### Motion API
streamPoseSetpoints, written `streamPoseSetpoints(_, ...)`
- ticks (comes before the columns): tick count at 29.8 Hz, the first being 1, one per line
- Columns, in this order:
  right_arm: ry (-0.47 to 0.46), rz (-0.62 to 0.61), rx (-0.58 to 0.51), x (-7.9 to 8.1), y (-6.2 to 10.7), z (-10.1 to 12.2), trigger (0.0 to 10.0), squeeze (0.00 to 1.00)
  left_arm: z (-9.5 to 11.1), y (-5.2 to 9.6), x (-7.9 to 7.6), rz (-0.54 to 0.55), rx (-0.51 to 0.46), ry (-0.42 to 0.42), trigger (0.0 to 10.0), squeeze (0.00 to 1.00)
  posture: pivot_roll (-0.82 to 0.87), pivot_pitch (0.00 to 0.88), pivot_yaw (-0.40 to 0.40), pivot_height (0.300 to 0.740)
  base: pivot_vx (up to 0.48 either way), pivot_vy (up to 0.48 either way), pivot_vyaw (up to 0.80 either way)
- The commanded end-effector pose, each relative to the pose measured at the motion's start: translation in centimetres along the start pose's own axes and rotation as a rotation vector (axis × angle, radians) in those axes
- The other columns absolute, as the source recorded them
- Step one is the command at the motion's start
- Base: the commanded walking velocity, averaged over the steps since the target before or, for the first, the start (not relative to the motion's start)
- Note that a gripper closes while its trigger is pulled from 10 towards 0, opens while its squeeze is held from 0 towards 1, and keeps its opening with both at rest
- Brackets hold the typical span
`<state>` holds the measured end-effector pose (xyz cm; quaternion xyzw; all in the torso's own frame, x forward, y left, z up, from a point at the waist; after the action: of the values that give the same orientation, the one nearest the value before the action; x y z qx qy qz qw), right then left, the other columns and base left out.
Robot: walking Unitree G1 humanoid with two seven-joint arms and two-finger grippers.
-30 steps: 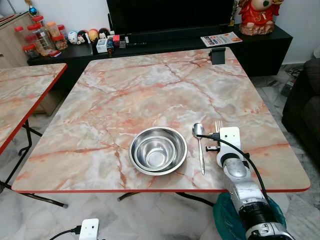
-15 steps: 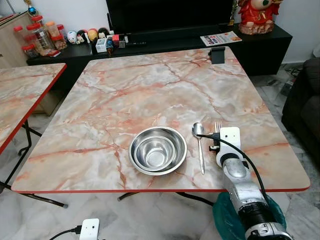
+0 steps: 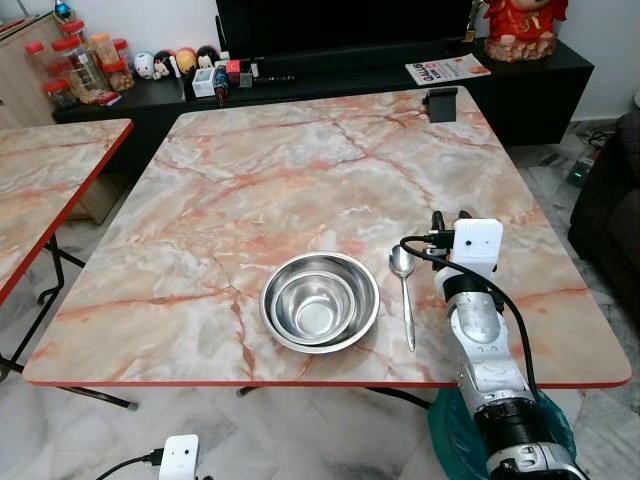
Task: Setting the table
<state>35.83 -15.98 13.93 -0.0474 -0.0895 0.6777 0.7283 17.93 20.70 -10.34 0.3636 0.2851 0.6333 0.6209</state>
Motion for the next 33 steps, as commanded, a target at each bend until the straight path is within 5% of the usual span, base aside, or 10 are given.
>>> streamPoseSetpoints(1,-0.020,0.018,-0.034,0.6,0.0,0.6,10.0,0.00,-0.1,0.1,0.7,0.020,0.001,0.014,10.0,0.00,-0.01,0.030,0.132,0.740,0.000,0.000,0.00)
streamPoseSetpoints(33,-0.015,0.078,-0.143,2.2,0.0,2.7,10.0,0.00,0.0,0.1,0.8,0.045,-0.014,0.038,10.0,0.00,-0.01,0.037,0.121,0.740,0.000,0.474,0.00)
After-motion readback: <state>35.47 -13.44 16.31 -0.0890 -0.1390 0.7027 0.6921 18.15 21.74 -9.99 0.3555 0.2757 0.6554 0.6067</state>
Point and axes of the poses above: a point about 5 cm out from each wrist's last joint towards the gripper, its own y axis pointing back from the gripper into the wrist, its own z axis along the axis of the wrist's last joint, x = y × z, the point moved 2 cm from there along -y, pointing out of the wrist towards the gripper, and after that the axes turned 9 degrees about -y, right-handed, at the moved point
